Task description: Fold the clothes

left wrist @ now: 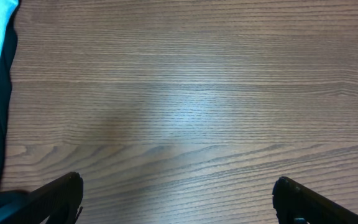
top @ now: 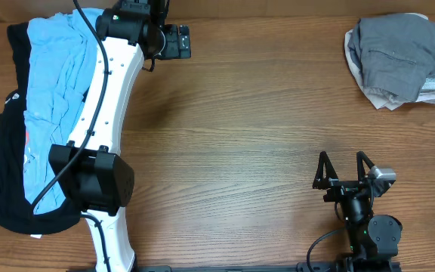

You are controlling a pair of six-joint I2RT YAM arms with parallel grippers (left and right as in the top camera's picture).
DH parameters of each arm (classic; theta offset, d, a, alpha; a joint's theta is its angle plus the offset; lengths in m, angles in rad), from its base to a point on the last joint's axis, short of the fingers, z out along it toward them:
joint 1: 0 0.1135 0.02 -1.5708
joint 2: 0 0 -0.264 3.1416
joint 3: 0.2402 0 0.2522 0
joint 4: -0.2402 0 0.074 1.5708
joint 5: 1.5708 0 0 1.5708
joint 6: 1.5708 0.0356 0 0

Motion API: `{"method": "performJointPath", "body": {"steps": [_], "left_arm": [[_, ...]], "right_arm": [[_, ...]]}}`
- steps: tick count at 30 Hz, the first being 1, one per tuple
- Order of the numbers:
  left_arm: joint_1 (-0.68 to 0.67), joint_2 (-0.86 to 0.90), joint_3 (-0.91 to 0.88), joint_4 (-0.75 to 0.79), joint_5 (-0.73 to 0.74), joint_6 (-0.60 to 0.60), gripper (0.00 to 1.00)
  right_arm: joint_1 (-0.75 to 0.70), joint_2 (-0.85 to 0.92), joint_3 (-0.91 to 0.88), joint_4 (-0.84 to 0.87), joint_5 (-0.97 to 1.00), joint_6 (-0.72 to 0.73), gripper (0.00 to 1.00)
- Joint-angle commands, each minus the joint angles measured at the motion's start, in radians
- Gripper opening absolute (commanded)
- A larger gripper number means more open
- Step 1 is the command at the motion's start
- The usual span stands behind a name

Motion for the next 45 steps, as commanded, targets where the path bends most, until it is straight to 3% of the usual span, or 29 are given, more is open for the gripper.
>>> {"method": "performJointPath", "body": {"steps": [1,6,9,14,17,25,33,37,45], "left_arm": [[-0.005,-0.007,0.010,0.000,-0.007,0.015,1.00],[-0.010,-0.039,0.010,-0.010,-0.020,0.016,1.00],[-0.015,-0.122,0.010,-0.023,-0.134,0.021,1.00],[-0.013,-0.296,-0.073,0.064,-0.129,0.105,1.00],[0.024,-0.489,-0.309,0.230,-0.102,0.110,1.00],[0.218,-0.996,-1.077,0.705,0.174,0.110,1.00],[0.250,-1.509,-1.723,1.123,0.174,0.166,1.00],[0.250,-1.635,-1.884,1.242,0.158,0.165,1.00],[0.251,-1.831,-2.064,1.295,0.124,0.165,1.00]], "right_arm": [[-0.004,-0.011,-0.011,0.006,0.016,0.004,1.00],[-0.004,-0.011,-0.011,0.006,0.016,0.004,1.00],[-0.004,-0.011,-0.011,0.006,0.016,0.004,1.00],[-0.004,-0.011,-0.011,0.006,0.016,0.004,1.00],[-0.004,-0.011,-0.011,0.006,0.016,0.004,1.00],[-0.004,-0.011,-0.011,0.006,0.016,0.004,1.00],[-0.004,-0.011,-0.011,0.006,0.016,0.004,1.00],[-0.004,-0.011,-0.011,0.006,0.016,0.004,1.00],[-0.004,-0.011,-0.011,0.006,0.016,0.004,1.00]]}}
